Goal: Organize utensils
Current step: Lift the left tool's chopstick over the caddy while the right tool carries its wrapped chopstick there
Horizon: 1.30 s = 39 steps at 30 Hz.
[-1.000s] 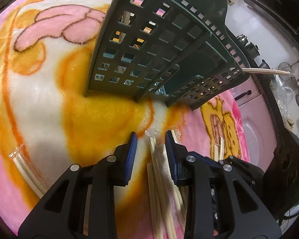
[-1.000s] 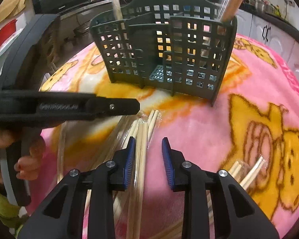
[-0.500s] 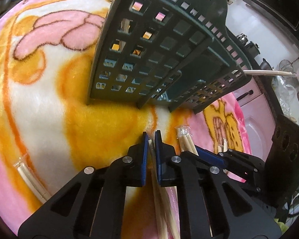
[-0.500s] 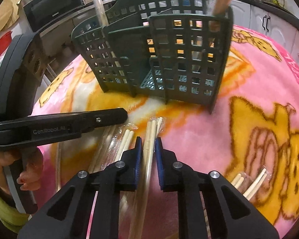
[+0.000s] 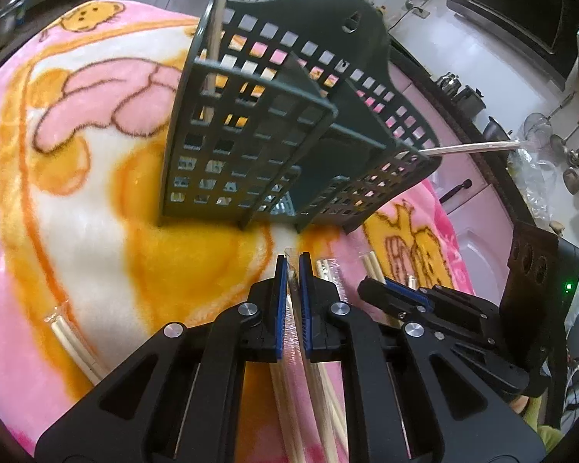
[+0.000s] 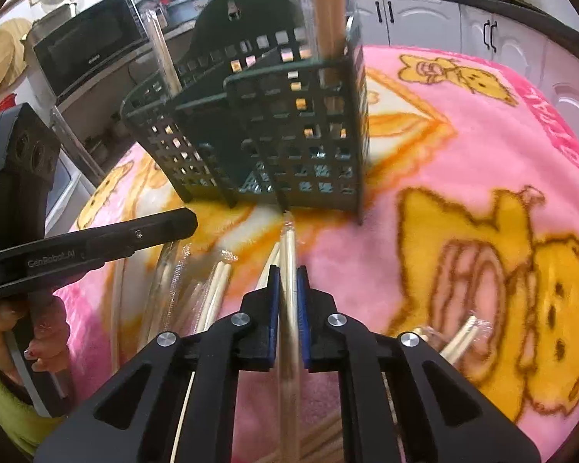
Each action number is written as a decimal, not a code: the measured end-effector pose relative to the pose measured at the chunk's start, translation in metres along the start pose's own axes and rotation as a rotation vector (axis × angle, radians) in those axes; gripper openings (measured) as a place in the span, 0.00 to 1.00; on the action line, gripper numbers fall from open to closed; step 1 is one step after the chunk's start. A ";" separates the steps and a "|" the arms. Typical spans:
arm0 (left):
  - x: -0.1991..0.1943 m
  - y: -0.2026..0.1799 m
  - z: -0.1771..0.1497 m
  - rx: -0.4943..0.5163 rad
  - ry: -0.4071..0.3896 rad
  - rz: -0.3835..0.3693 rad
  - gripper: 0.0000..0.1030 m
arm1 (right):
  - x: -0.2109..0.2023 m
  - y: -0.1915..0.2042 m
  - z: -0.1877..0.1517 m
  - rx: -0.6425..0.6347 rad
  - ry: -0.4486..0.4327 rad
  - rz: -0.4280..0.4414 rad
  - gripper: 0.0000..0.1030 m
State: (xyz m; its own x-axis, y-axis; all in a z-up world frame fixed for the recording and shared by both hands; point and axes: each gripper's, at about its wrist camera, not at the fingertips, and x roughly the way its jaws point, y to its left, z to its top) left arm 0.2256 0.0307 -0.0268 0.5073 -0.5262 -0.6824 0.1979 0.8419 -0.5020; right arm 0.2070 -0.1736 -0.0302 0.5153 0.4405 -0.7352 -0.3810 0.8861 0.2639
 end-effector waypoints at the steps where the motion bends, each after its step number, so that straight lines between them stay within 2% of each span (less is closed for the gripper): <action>1: -0.001 -0.002 0.000 0.006 -0.004 -0.001 0.03 | -0.004 0.001 0.000 -0.002 -0.013 0.004 0.08; 20: -0.057 -0.056 0.003 0.134 -0.188 -0.006 0.02 | -0.116 0.015 0.002 -0.011 -0.347 0.002 0.06; 32: -0.093 -0.082 0.014 0.188 -0.303 -0.007 0.02 | -0.140 0.026 0.001 -0.022 -0.440 0.004 0.06; 39: -0.105 -0.094 0.021 0.216 -0.337 -0.020 0.02 | -0.152 0.030 0.004 -0.018 -0.478 0.005 0.06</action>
State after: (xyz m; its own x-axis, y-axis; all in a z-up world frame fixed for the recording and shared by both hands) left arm 0.1711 0.0090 0.1028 0.7411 -0.5044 -0.4431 0.3640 0.8565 -0.3660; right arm 0.1207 -0.2128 0.0920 0.8075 0.4651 -0.3628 -0.3952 0.8832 0.2526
